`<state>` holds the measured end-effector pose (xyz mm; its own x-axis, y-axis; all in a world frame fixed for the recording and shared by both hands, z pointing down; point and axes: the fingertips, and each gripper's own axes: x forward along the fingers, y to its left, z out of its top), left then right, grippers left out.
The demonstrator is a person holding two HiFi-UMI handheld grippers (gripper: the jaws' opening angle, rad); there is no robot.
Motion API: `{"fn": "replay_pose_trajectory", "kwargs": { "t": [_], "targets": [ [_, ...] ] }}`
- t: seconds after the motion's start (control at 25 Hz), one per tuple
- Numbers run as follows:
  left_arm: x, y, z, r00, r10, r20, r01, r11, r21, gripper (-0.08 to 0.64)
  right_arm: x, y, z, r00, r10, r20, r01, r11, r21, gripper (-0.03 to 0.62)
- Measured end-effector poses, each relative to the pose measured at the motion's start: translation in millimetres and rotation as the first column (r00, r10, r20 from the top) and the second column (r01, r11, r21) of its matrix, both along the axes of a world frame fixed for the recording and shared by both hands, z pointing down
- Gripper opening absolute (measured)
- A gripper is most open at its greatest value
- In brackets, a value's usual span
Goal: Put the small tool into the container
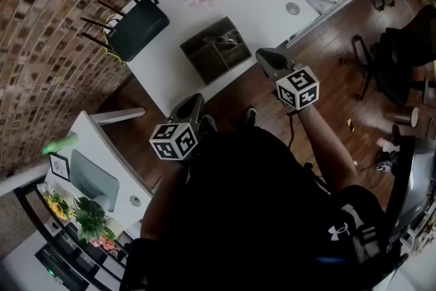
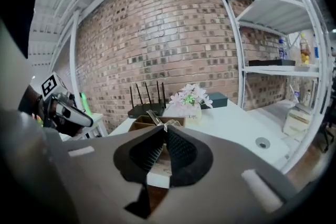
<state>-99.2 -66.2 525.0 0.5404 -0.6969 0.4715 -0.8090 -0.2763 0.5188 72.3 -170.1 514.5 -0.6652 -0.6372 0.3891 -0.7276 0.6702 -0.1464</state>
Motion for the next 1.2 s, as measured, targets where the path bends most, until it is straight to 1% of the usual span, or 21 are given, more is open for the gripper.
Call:
{"fn": "replay_pose_trajectory", "kwargs": {
  "t": [0.12,0.2,0.28,0.36,0.44,0.6,0.72,0.88,1.04,1.2],
  "targets": [
    [25.1,-3.7,-6.6,1.0,-0.003,0.024,0.002,0.999,0.037,0.003,12.4,20.2,-8.5,0.994,0.024,0.103,-0.02,0.999,-0.039,0.017],
    [44.1,-5.0,-13.0,0.999,0.003,0.033,-0.005,0.998,0.059,0.003,23.9,33.5,-11.9,0.985,0.059,0.164,-0.048,0.996,-0.074,0.012],
    [60.8,-5.4,-20.5,0.999,0.02,0.029,-0.022,0.997,0.073,0.003,32.4,48.1,-13.0,0.973,0.106,0.207,-0.08,0.988,-0.13,0.011],
    [72.9,-5.0,-28.2,0.999,0.039,0.02,-0.04,0.996,0.082,0.003,34.0,65.5,-13.5,0.964,0.136,0.228,-0.094,0.978,-0.188,0.011],
    [80.8,-4.7,-35.3,0.999,0.053,0.013,-0.054,0.994,0.096,0.003,28.6,83.3,-18.6,0.962,0.12,0.245,-0.071,0.977,-0.201,0.009],
    [92.6,-1.1,-39.5,0.997,0.076,0.015,-0.078,0.991,0.112,0.003,15.1,107.7,-29.2,0.965,0.057,0.254,-0.016,0.987,-0.16,0.009],
    [92.5,4.7,-36.0,0.995,0.09,0.031,-0.093,0.99,0.109,0.003,7.7,114.0,-31.6,0.968,0.045,0.247,-0.009,0.989,-0.146,0.009],
    [80.5,8.5,-30.3,0.995,0.093,0.028,-0.096,0.991,0.097,0.003,-0.5,114.9,-33.7,0.968,0.06,0.244,-0.026,0.99,-0.14,0.009],
    [64.2,8.5,-28.3,0.995,0.1,0.016,-0.101,0.99,0.097,0.003,-9.1,115.6,-43.4,0.964,0.104,0.243,-0.075,0.989,-0.127,0.009],
    [39.3,2.8,-29.6,0.994,0.109,0.009,-0.11,0.988,0.109,0.003,-27.2,111.3,-48.0,0.961,0.144,0.237,-0.121,0.987,-0.11,0.009]
  ]
}}
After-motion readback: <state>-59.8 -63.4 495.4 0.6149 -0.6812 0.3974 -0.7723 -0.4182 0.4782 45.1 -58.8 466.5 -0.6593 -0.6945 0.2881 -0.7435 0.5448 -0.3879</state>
